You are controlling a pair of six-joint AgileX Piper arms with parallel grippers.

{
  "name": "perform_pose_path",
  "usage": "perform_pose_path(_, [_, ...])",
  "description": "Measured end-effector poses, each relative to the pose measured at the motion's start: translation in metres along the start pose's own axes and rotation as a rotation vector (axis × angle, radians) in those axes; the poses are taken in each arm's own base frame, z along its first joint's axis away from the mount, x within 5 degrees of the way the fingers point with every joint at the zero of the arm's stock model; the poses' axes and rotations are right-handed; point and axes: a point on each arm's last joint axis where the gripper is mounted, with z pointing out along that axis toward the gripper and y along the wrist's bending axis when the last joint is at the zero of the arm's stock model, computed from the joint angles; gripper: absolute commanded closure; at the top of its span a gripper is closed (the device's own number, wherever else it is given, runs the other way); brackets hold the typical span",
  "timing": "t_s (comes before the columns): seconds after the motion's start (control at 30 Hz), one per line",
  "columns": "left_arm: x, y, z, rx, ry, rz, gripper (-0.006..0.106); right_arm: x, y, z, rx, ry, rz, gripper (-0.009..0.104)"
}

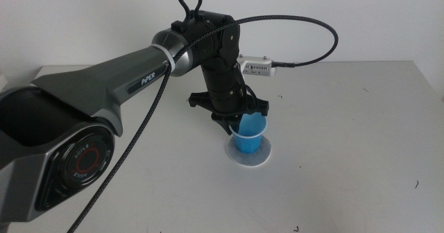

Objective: Place an empty cup on a cup mat.

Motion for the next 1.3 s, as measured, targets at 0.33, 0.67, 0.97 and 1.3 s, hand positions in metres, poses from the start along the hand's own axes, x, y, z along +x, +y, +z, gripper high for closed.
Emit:
perform_pose_path(0.33, [-0.005, -0.002, -0.006, 0.003, -0.008, 0.059, -0.004, 0.0, 0.0, 0.0, 0.0, 0.0, 0.0, 0.001])
perform_pose_path(0.67, [-0.016, -0.014, -0.086, 0.037, -0.214, 0.155, -0.005, 0.0, 0.0, 0.0, 0.0, 0.0, 0.0, 0.001])
perform_pose_path(0.97, [0.007, -0.015, -0.188, 0.024, -0.421, 0.226, -0.004, 0.0, 0.0, 0.0, 0.0, 0.0, 0.0, 0.001])
perform_pose_path(1.3, [0.072, 0.0, -0.271, -0.069, -0.54, 0.267, -0.004, 0.0, 0.0, 0.0, 0.0, 0.0, 0.0, 0.001])
